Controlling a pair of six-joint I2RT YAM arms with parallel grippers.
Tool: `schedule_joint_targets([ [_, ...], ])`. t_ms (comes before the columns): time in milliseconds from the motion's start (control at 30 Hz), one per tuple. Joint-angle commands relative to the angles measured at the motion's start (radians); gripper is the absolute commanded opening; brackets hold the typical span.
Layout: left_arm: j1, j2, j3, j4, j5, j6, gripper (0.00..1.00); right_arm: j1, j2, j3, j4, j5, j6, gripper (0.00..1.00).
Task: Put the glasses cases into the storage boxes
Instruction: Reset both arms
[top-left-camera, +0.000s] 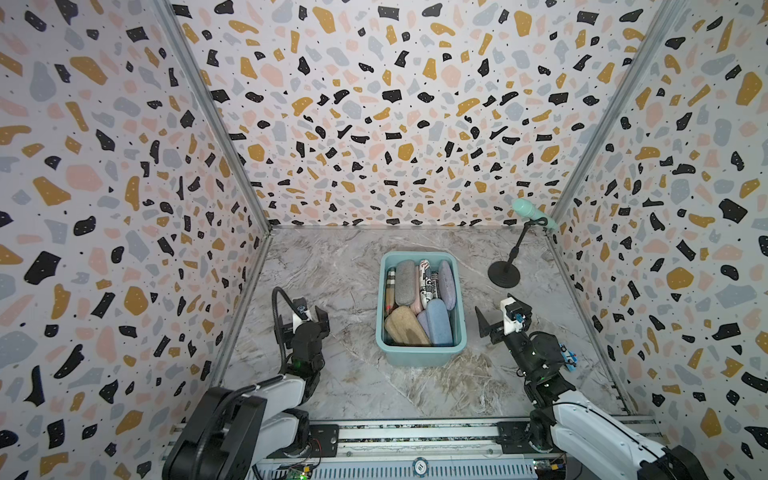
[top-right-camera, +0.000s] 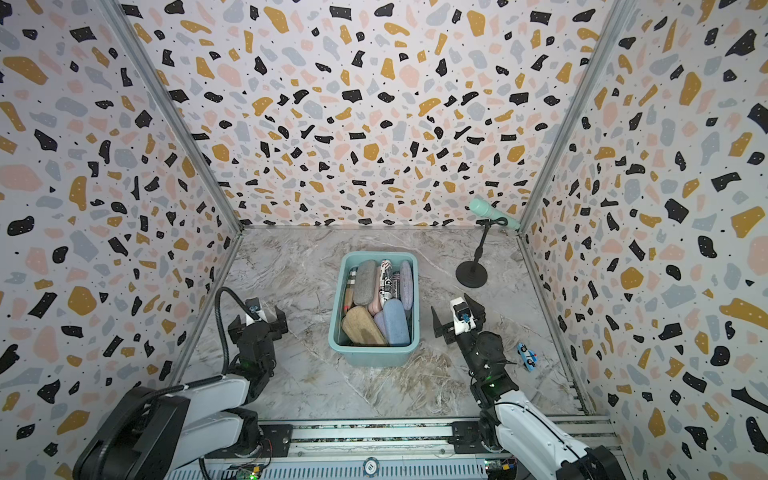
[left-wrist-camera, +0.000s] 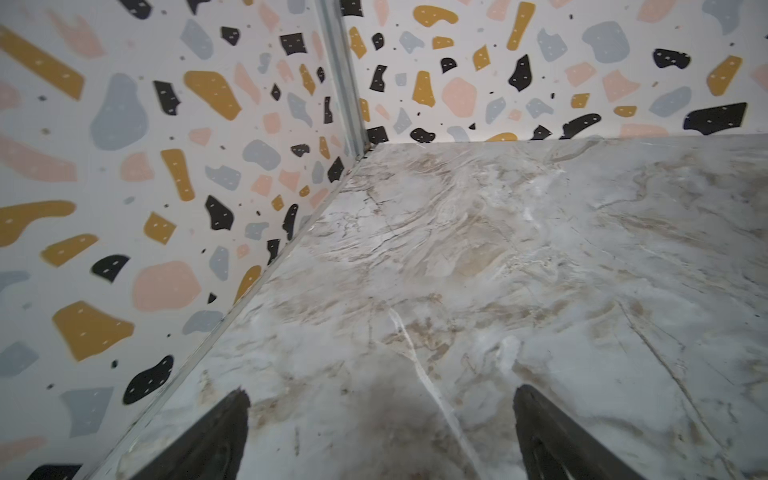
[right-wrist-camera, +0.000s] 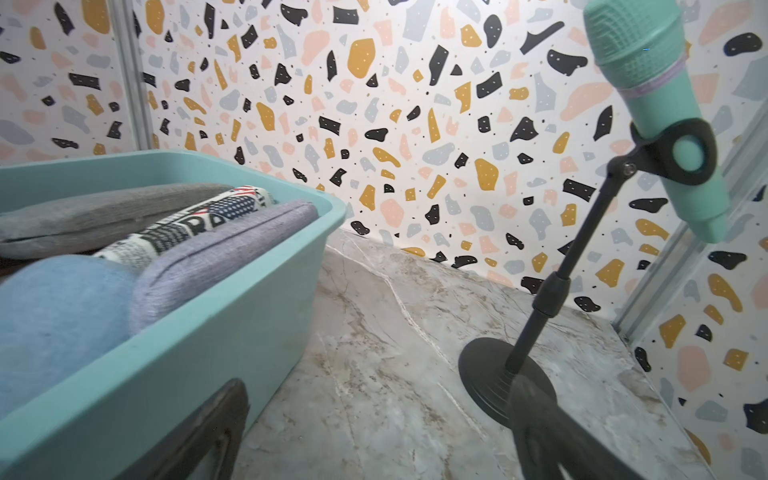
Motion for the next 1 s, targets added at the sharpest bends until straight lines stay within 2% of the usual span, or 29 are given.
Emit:
schedule_joint_targets([
  [0, 0.019, 0.081, -0.003, 0.281, 0.019, 0.032, 0.99, -0.068, 0.045, 0.006, 0.116, -0.054, 0.015, 0.99],
  [100, 0.031, 0.205, -0.068, 0.548, -0.039, 0.008, 1.00, -0.097, 0.088, 0.004, 0.135, -0.070, 0.031, 0.99],
  [133, 0.031, 0.212, -0.066, 0.558, -0.042, 0.011, 1.00, -0.101, 0.106, 0.002, 0.138, -0.073, 0.038, 0.99],
  [233, 0.039, 0.155, 0.009, 0.317, -0.058, -0.031, 1.00, -0.102, 0.134, 0.008, 0.103, -0.134, 0.005, 0.99],
  [300, 0.048, 0.189, 0.004, 0.372, -0.060, -0.030, 0.99, -0.101, 0.141, 0.012, 0.079, -0.134, -0.001, 0.99],
  [433, 0.053, 0.168, 0.013, 0.326, -0.048, -0.035, 0.99, -0.107, 0.158, 0.006, 0.093, -0.071, -0.009, 0.99],
  [533, 0.053, 0.169, 0.013, 0.326, -0.048, -0.036, 1.00, -0.146, 0.191, 0.027, 0.064, -0.085, -0.073, 0.99],
  [733, 0.053, 0.169, 0.013, 0.329, -0.049, -0.036, 1.00, -0.257, 0.310, -0.023, 0.314, -0.128, 0.011, 0.99],
  [833, 0.053, 0.169, 0.013, 0.329, -0.050, -0.036, 1.00, -0.274, 0.390, -0.055, 0.480, -0.119, 0.065, 0.99],
  [967, 0.053, 0.170, 0.013, 0.329, -0.049, -0.034, 1.00, -0.275, 0.527, -0.042, 0.564, -0.151, 0.054, 0.99],
])
